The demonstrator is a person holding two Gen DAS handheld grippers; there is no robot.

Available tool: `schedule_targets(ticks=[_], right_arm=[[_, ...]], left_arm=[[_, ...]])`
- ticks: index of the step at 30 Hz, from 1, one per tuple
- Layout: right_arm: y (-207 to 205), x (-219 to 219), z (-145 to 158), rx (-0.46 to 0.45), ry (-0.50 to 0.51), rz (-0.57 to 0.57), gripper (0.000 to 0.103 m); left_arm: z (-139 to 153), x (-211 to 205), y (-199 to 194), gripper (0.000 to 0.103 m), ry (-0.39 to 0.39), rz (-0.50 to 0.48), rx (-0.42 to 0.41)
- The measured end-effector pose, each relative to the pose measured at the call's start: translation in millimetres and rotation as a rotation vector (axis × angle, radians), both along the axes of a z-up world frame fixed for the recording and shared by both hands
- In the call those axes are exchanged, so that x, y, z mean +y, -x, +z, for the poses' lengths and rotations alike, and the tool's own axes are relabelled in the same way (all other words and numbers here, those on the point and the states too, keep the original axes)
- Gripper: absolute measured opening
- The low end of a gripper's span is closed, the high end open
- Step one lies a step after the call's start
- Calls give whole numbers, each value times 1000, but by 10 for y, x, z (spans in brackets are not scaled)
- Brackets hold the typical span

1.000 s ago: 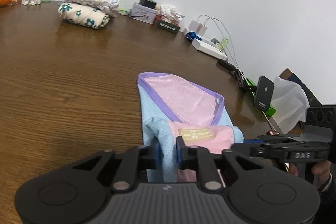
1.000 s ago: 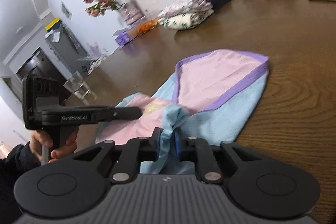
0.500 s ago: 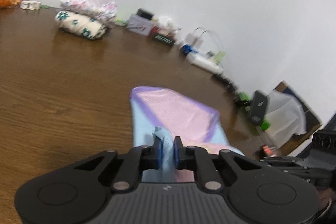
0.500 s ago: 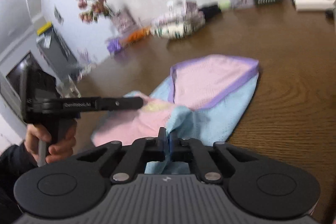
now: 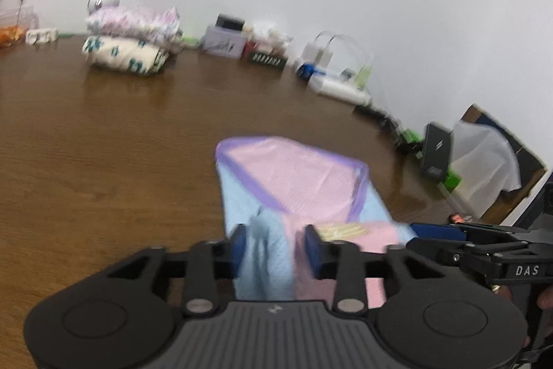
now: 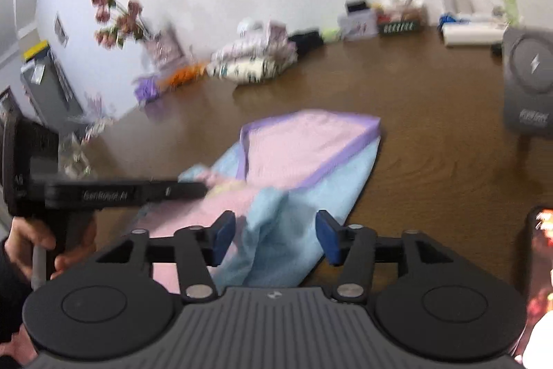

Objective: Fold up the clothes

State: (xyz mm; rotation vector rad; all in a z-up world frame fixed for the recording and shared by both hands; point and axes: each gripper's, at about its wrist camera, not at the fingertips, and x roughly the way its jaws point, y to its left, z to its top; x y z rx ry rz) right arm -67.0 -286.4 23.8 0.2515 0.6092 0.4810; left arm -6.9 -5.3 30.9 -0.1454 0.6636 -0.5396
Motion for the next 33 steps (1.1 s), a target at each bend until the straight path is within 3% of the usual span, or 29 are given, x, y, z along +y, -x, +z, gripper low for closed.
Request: schedule_targets(ticks=[2,5,6,10,11,13,18,21,23,24,29,31,33], right_arm=[[5,12,66,-33,24,-38,69],[-109,32,89,-23,41,-119,69],[-178,37,79,-8,34,-139,66],[-472,130,-8,67,58,-163,38],[-539,172,-34,88,79,-171,29],[-635,263,-80,108,114,-168,21],[-838,526,-83,102,153,-134,15],[-946,642,-65,96,178,-118,16],[-937,668,-7,81,189,-116,18],[-872,666,46,46,178,-98,18],[-572,747,146,18,184,98,18],[-513,830,47,22,234,125,18],[-490,857,-47,17,229,113,18]], left_arm=[[92,-34,-78,53,-51,18,-38],[111,-136,-360,55,-117,46,-18],[89,-181,-463,55,-129,43,-11],[5,-335,-728,52,-157,-13,2],[-22,-357,-749,33,-167,-21,8],[-91,-374,-783,0,-196,-18,24],[-151,-104,-745,2,-270,123,-46],[-128,134,-790,6,-227,155,-23],[-75,250,-747,37,-198,177,-27],[-33,296,-694,42,-190,189,-34],[154,193,-172,43,-163,-71,-109],[132,68,94,49,-199,-182,-190],[59,-25,330,54,-304,-243,-303]])
